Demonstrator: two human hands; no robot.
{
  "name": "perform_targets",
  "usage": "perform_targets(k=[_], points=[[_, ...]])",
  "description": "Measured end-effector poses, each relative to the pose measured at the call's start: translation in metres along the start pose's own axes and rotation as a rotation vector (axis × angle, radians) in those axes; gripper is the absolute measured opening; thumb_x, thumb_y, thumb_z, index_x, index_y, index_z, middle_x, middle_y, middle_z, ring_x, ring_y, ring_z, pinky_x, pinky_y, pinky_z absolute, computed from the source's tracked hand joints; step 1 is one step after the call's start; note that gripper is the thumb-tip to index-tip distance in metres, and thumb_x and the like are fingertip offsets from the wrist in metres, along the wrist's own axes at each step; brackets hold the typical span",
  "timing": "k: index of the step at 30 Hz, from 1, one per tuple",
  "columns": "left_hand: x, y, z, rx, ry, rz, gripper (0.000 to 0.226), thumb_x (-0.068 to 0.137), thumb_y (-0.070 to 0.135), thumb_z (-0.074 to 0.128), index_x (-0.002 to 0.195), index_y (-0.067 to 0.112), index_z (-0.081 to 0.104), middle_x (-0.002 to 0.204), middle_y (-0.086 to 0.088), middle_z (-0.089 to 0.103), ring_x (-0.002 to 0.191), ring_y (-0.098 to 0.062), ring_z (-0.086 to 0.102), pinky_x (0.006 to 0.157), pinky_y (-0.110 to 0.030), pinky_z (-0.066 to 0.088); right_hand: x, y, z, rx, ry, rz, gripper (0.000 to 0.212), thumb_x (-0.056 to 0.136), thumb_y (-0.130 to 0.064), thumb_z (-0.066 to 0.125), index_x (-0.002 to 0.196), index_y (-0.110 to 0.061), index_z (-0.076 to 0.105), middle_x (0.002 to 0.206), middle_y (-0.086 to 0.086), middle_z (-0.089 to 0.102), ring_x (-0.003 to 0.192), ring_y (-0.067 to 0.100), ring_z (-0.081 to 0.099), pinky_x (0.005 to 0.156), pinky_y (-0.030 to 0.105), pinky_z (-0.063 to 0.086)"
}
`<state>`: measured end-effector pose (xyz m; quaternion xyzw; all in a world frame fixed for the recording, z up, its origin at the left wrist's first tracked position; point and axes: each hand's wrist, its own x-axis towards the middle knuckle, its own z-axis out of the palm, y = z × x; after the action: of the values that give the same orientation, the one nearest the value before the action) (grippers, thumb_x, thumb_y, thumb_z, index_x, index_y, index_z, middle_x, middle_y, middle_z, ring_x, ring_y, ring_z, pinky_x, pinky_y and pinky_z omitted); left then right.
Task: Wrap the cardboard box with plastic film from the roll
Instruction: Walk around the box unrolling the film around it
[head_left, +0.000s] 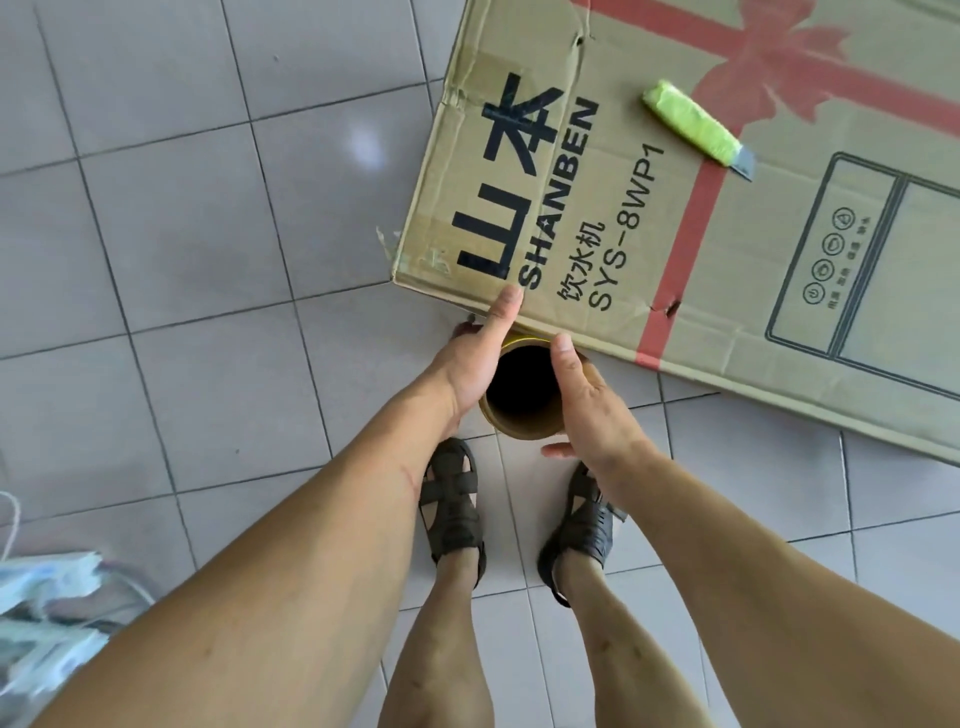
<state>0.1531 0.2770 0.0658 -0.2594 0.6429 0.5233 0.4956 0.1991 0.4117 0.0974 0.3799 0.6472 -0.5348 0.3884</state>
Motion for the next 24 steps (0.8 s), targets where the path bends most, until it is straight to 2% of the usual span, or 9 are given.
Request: perform_targets(k=[2,6,8,10,13,15,19,22,24], points=[[0.003,-0.008,0.004,-0.055,-0.022,0.003,0.134,0.043,0.121,0.036,0.148,0.044,0.066,0.142,0.000,0.075,0.142,-0.027,0.062,0.125,-0.058,0.044,0.000,0.000,-0.005,-0.052,0.006,-0.014,0.069,0.093,-0.075,0.024,0.136,-0.028,0.050,0.120,0.000,0.061,0.099,0.017,0.061,0.087,0.048,0.059],[-0.004,-0.017,0.014,-0.090,-0.117,-0.069,0.130,0.050,0.117,0.041,0.151,0.040,0.064,0.144,0.001,0.075,0.147,-0.026,0.059,0.125,-0.063,0.043,0.005,0.005,-0.018,-0.338,0.092,-0.104,0.082,0.090,-0.079,0.019,0.141,-0.023,0.049,0.138,0.009,0.056,0.125,0.029,0.053,0.108,0.047,0.041],[-0.005,-0.015,0.021,-0.040,-0.096,-0.048,0.126,0.059,0.113,0.037,0.157,0.037,0.059,0.154,-0.001,0.068,0.152,-0.026,0.054,0.129,-0.062,0.038,0.003,0.010,-0.024,-0.312,0.093,-0.093,0.089,0.086,-0.084,0.019,0.143,-0.022,0.048,0.140,0.008,0.054,0.129,0.028,0.050,0.110,0.046,0.039],[-0.002,-0.011,0.026,0.023,-0.016,0.006,0.129,0.060,0.114,0.039,0.161,0.035,0.053,0.160,-0.002,0.062,0.152,-0.025,0.052,0.131,-0.057,0.037,0.000,0.017,-0.029,-0.215,0.053,-0.065,0.101,0.076,-0.093,0.019,0.139,-0.022,0.052,0.134,0.008,0.059,0.121,0.027,0.056,0.107,0.049,0.043],[-0.001,-0.007,0.033,-0.022,-0.007,0.000,0.114,0.068,0.108,0.039,0.146,0.030,0.067,0.140,-0.004,0.076,0.137,-0.024,0.065,0.125,-0.051,0.046,-0.003,0.020,-0.035,-0.164,0.026,-0.063,0.082,0.086,-0.082,0.021,0.127,-0.021,0.055,0.112,0.009,0.066,0.090,0.026,0.068,0.091,0.047,0.055],[-0.003,-0.010,0.038,-0.085,-0.041,-0.047,0.105,0.073,0.105,0.038,0.139,0.031,0.074,0.130,-0.002,0.082,0.132,-0.022,0.070,0.121,-0.050,0.051,-0.002,0.020,-0.038,-0.246,0.063,-0.089,0.074,0.091,-0.078,0.022,0.130,-0.023,0.053,0.120,0.008,0.064,0.101,0.030,0.066,0.096,0.048,0.052],[-0.009,-0.020,0.051,-0.109,-0.112,-0.111,0.122,0.059,0.110,0.042,0.146,0.029,0.070,0.140,-0.004,0.078,0.141,-0.024,0.064,0.122,-0.053,0.049,-0.002,0.021,-0.052,-0.408,0.103,-0.110,0.076,0.093,-0.076,0.022,0.139,-0.022,0.052,0.134,0.009,0.059,0.121,0.031,0.056,0.103,0.041,0.043],[-0.008,-0.020,0.066,-0.064,-0.058,-0.088,0.142,0.046,0.116,0.050,0.159,0.029,0.055,0.154,-0.005,0.068,0.149,-0.024,0.055,0.129,-0.058,0.039,-0.005,0.030,-0.063,-0.336,0.094,-0.051,0.084,0.089,-0.081,0.020,0.137,-0.020,0.052,0.130,0.011,0.061,0.116,0.034,0.060,0.102,0.046,0.047],[-0.006,-0.016,0.071,-0.034,0.037,-0.039,0.134,0.056,0.114,0.050,0.157,0.027,0.055,0.149,-0.006,0.070,0.142,-0.024,0.060,0.126,-0.049,0.042,-0.007,0.035,-0.067,-0.286,0.067,-0.044,0.085,0.087,-0.083,0.020,0.132,-0.018,0.053,0.125,0.012,0.063,0.111,0.035,0.062,0.100,0.051,0.049]])
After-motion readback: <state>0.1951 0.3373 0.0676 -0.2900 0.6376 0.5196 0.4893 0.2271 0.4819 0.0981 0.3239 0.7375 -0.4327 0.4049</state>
